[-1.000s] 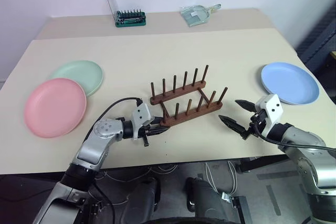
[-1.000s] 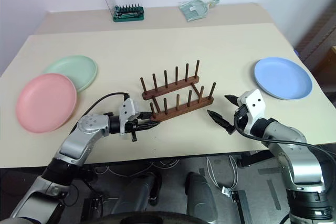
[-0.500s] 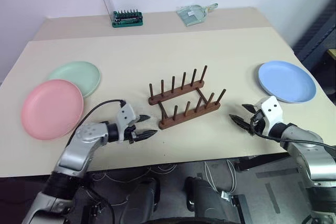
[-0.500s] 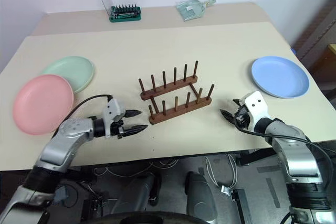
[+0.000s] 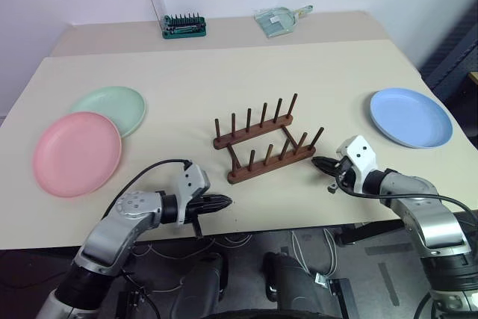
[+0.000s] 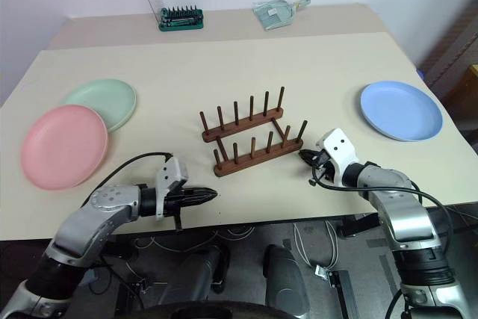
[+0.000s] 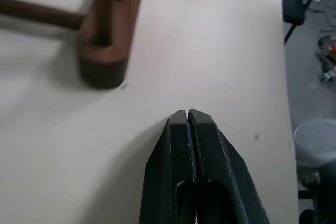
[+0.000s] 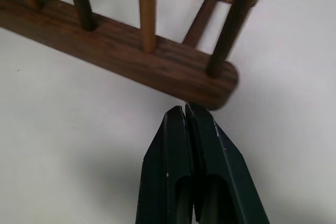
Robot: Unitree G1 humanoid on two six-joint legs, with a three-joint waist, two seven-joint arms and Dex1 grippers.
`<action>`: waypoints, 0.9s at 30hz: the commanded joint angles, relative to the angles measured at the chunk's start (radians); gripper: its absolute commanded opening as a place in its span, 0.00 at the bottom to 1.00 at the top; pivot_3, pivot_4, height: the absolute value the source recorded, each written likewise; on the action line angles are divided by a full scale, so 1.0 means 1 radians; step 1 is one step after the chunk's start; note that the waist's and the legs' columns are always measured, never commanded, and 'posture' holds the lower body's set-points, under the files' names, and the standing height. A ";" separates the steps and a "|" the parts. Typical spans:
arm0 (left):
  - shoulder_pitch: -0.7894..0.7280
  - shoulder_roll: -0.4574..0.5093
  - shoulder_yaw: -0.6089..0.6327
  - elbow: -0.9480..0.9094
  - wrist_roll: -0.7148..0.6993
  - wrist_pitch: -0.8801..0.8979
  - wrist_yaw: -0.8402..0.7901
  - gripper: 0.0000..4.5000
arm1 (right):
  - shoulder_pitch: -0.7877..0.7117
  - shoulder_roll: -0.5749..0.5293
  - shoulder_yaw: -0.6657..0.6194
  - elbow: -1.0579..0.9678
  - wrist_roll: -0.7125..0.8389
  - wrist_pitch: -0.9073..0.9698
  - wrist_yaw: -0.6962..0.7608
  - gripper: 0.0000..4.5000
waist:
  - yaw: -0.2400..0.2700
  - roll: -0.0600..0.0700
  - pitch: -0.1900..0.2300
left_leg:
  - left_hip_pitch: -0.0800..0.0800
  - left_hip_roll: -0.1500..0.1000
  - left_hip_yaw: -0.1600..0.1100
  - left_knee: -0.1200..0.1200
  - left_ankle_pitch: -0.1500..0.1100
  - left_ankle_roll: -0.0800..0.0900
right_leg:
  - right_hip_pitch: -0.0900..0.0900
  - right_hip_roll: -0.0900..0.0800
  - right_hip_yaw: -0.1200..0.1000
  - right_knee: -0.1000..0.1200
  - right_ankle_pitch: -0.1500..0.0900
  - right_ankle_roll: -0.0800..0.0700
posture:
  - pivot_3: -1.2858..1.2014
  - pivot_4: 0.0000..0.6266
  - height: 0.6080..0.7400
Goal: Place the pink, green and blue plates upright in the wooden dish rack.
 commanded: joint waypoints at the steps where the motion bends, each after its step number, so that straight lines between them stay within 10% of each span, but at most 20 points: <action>1: -0.036 -0.041 -0.014 0.065 0.051 -0.046 0.062 0.00 | -0.040 0.013 0.026 -0.001 -0.025 -0.008 -0.011 0.01 | 0.000 0.000 0.000 | 0.000 0.000 0.000 0.000 0.000 0.000 | 0.000 0.000 0.000 0.000 0.000 0.000 | 0.52 0.24 1.00; 27: -0.145 -0.119 0.075 0.362 0.168 -0.291 0.285 0.00 | -0.149 0.075 0.064 0.256 -0.132 -0.204 -0.026 0.01 | -0.003 0.000 -0.001 | 0.003 0.000 0.000 0.002 0.002 0.002 | 0.002 0.001 0.000 0.003 0.001 0.000 | 0.52 0.24 1.00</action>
